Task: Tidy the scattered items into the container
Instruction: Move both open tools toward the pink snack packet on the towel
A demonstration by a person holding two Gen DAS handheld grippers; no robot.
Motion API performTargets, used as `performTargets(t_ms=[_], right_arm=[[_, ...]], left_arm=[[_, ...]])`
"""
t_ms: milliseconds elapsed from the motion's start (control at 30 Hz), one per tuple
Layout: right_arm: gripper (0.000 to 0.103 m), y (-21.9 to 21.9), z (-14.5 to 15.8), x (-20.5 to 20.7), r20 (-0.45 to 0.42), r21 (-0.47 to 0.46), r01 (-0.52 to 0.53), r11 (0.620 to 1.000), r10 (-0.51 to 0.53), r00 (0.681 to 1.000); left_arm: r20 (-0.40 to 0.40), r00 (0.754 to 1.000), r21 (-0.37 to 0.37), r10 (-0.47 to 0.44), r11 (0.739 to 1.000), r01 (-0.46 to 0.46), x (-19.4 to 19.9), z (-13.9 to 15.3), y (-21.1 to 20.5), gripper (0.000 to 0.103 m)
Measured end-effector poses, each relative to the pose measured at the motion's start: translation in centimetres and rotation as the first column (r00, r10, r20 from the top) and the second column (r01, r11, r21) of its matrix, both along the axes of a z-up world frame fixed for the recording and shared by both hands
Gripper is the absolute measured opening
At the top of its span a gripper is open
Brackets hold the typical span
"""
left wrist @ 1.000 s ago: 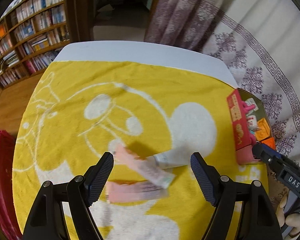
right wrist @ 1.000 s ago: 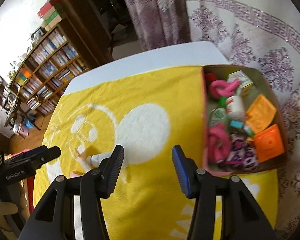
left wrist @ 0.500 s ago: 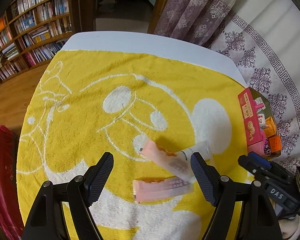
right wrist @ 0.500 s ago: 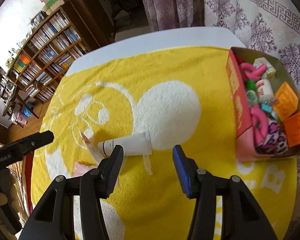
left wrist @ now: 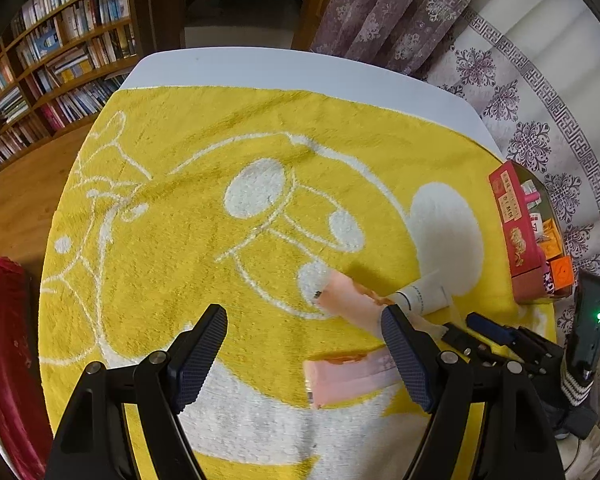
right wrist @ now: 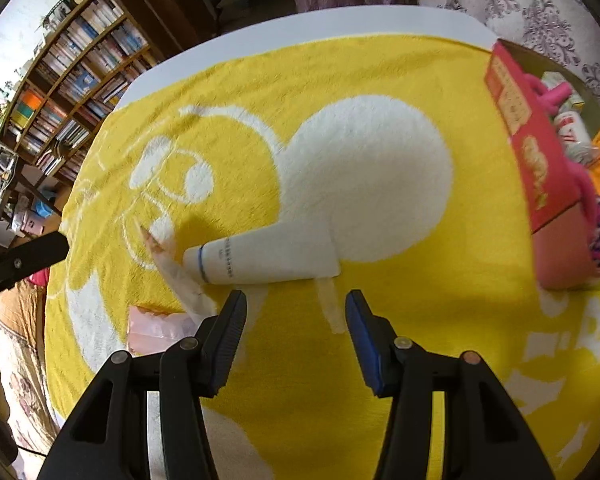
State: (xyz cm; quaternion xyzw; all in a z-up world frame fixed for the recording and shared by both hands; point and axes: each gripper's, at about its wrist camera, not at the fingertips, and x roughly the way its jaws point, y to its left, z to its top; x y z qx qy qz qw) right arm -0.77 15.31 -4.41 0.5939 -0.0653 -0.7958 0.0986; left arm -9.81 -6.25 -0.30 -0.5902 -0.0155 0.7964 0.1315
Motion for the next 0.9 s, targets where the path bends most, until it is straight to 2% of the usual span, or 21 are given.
performTargets(t_ms=[167,400,500,900], right_arm=[[0.056,-2.5,-0.6,0.9,0.016,-0.029,-0.069,0.997,0.070,0.997],[0.060,-5.2,-1.4,2.3,0.056,-0.135,-0.149,0.980,0.158,0.986],[0.064,-5.9,-1.6,2.6,0.053,-0.128,-0.159,0.979,0.167,0.985],[0.066,-5.8,-1.8,3.8,0.066,-0.142,-0.133,0.981,0.144,0.987]], left_arm=[[0.010,1.000,0.003,-0.014,1.000,0.014,-0.4,-0.3,-0.3,0.081],[0.033,0.998,0.012,-0.045,0.999,0.045,-0.3,-1.2,-0.2,0.081],[0.051,0.997,0.017,-0.063,0.998,0.063,0.1,-1.8,0.0,0.081],[0.138,0.986,0.015,-0.093,0.996,0.092,1.7,-5.2,0.6,0.081]])
